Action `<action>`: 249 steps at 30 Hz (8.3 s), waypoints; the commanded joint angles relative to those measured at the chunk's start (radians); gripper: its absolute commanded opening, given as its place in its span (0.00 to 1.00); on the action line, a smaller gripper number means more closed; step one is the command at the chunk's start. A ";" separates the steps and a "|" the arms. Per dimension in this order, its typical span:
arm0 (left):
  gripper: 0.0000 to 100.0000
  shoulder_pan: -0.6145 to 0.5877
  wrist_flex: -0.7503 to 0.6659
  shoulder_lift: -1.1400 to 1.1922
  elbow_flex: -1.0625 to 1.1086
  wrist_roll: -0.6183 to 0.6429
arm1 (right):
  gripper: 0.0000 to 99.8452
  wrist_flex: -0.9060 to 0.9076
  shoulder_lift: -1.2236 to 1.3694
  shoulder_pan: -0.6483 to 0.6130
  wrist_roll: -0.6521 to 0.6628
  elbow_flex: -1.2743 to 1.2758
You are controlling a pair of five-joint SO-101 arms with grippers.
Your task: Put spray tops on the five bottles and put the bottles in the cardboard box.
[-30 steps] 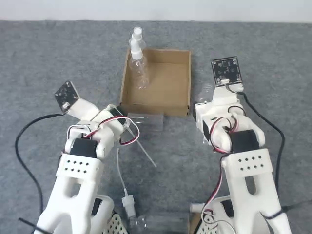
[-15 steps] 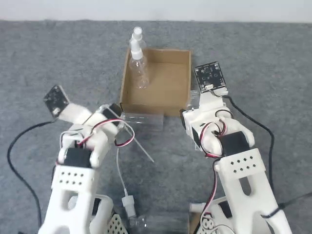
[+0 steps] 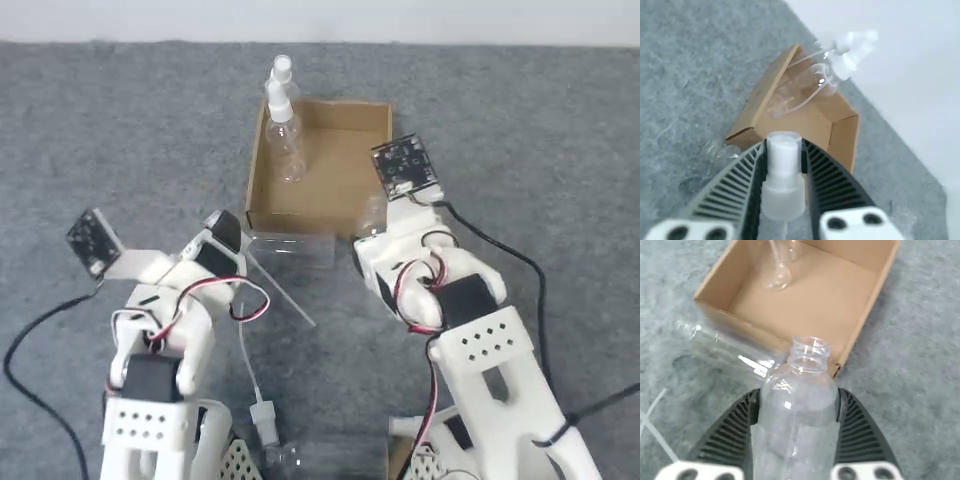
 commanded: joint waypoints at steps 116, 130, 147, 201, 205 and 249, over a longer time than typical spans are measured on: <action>0.01 -0.235 -0.057 -0.451 0.173 0.138 | 0.01 -0.312 -0.048 -0.318 0.559 0.282; 0.01 -0.304 -0.089 -0.451 0.163 0.210 | 0.01 -0.312 -0.048 -0.320 0.559 0.284; 0.01 -0.227 -0.044 -0.450 0.183 0.160 | 0.01 -0.312 -0.048 -0.351 0.559 0.284; 0.01 0.034 0.014 -0.450 0.232 0.009 | 0.02 -0.366 -0.335 -0.300 0.299 0.396; 0.01 0.104 0.015 -0.448 0.248 -0.032 | 0.02 -0.372 -0.337 -0.302 0.302 0.410; 0.25 0.290 0.133 -0.448 0.255 -0.138 | 0.01 -0.587 -0.337 -0.303 0.304 0.535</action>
